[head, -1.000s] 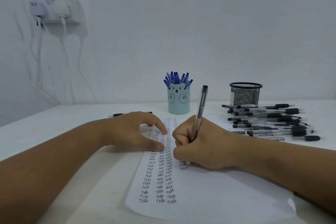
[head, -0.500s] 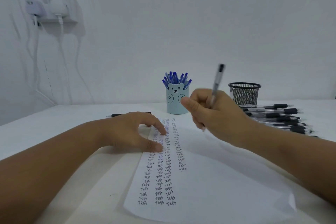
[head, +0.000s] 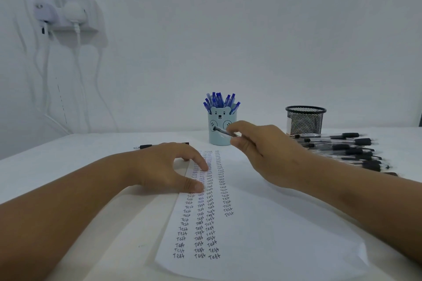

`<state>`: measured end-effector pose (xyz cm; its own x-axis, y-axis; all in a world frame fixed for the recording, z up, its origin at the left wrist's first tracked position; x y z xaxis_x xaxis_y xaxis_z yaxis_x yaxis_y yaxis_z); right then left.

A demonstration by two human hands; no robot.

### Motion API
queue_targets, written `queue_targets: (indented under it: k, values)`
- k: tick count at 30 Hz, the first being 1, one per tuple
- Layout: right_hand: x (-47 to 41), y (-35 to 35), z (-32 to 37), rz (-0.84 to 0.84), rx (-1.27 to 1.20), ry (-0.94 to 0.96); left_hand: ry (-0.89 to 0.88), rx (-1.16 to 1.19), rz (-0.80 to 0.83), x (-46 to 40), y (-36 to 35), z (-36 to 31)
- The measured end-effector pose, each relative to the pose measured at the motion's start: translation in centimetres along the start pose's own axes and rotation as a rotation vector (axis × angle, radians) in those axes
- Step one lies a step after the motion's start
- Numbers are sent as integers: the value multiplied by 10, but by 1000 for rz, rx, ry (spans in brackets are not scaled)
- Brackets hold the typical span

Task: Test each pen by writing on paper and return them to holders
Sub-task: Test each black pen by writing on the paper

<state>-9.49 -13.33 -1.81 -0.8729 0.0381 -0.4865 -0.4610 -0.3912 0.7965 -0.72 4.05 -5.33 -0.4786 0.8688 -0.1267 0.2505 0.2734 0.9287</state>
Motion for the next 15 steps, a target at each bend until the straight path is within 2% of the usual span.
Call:
queue_targets:
  k: [15]
  values:
    - [-2, -1, -5, 1, -50, 24, 8, 13, -10, 1, 0, -3]
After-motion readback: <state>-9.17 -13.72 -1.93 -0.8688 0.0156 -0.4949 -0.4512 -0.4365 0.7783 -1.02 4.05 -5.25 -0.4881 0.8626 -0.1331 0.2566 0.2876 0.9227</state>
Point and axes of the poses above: each hand's wrist, its own x-axis away from the middle knuckle, its own y-axis out of the back of the hand, z = x × y, the point moved 7 cm from there along -x, towards the middle knuckle, and after that the axes turned 13 degrees about -y, right-handed, at the moved point
